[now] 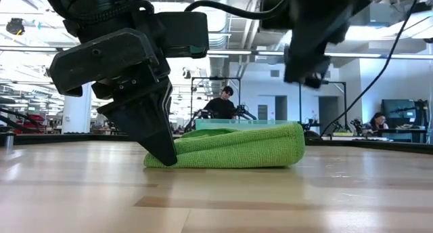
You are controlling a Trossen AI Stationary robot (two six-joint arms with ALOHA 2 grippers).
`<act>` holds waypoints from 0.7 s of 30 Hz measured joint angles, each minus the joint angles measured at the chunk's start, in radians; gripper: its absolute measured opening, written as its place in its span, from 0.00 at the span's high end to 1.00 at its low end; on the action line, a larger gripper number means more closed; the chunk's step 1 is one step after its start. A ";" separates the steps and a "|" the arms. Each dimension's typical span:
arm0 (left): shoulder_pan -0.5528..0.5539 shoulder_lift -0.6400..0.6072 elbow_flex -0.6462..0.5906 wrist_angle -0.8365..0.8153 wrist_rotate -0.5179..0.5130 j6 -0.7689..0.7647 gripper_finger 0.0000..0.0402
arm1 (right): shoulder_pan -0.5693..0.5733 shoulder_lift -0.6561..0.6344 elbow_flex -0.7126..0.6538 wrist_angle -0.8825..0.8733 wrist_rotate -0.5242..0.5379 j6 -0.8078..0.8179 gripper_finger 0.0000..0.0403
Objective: Roll microfiber towels into tight, uniform cylinder then place into a basket
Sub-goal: Roll the green microfiber towel
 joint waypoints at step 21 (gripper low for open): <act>0.000 0.000 -0.001 0.007 0.000 0.000 0.84 | 0.128 0.190 0.000 0.210 0.218 -0.039 0.76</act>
